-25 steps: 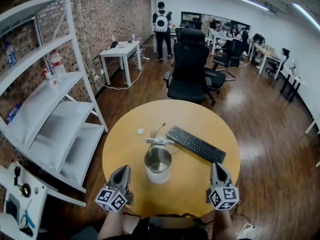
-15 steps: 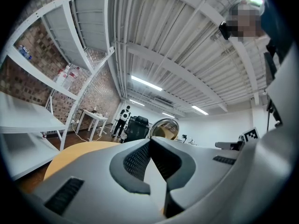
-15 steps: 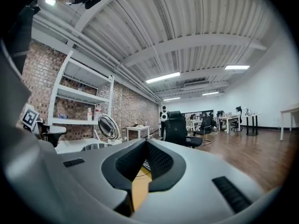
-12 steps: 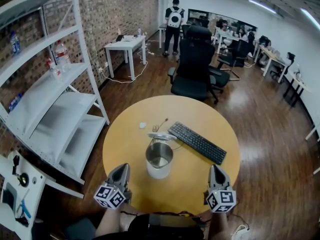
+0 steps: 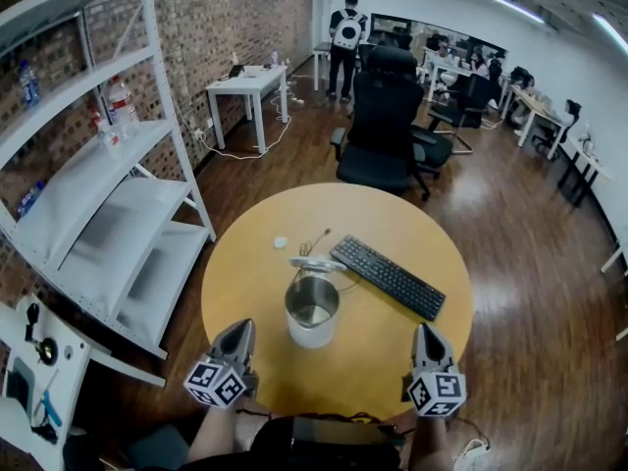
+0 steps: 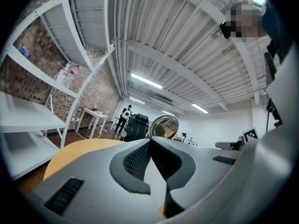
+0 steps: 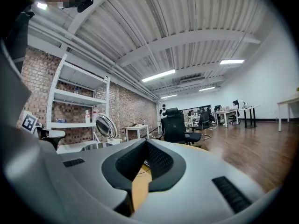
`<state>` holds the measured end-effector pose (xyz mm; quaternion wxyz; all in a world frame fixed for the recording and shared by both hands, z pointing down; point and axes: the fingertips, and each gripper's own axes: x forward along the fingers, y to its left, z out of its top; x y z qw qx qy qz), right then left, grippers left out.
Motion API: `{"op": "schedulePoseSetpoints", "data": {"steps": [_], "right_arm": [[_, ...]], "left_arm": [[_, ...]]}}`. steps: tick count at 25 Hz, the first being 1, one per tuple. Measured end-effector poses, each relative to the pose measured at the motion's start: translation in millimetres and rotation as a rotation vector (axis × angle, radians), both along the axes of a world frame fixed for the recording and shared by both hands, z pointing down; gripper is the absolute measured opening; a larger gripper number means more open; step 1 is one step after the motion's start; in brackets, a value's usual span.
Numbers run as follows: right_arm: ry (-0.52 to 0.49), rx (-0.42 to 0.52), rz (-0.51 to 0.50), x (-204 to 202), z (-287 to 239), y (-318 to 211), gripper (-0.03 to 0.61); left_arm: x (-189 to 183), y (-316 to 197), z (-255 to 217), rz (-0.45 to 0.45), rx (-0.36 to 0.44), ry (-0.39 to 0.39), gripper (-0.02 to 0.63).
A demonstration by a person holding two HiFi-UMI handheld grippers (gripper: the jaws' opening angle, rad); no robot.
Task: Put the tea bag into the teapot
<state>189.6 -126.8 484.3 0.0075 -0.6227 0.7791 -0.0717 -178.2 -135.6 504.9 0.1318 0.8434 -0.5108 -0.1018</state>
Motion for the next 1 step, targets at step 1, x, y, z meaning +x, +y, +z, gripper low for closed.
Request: {"op": "schedulePoseSetpoints", "data": {"steps": [1], "right_arm": [[-0.001, -0.001, -0.001, 1.2, 0.4, 0.0, 0.008]], "left_arm": [[0.8, 0.2, 1.1, 0.001, -0.003, 0.001, -0.007]]}}
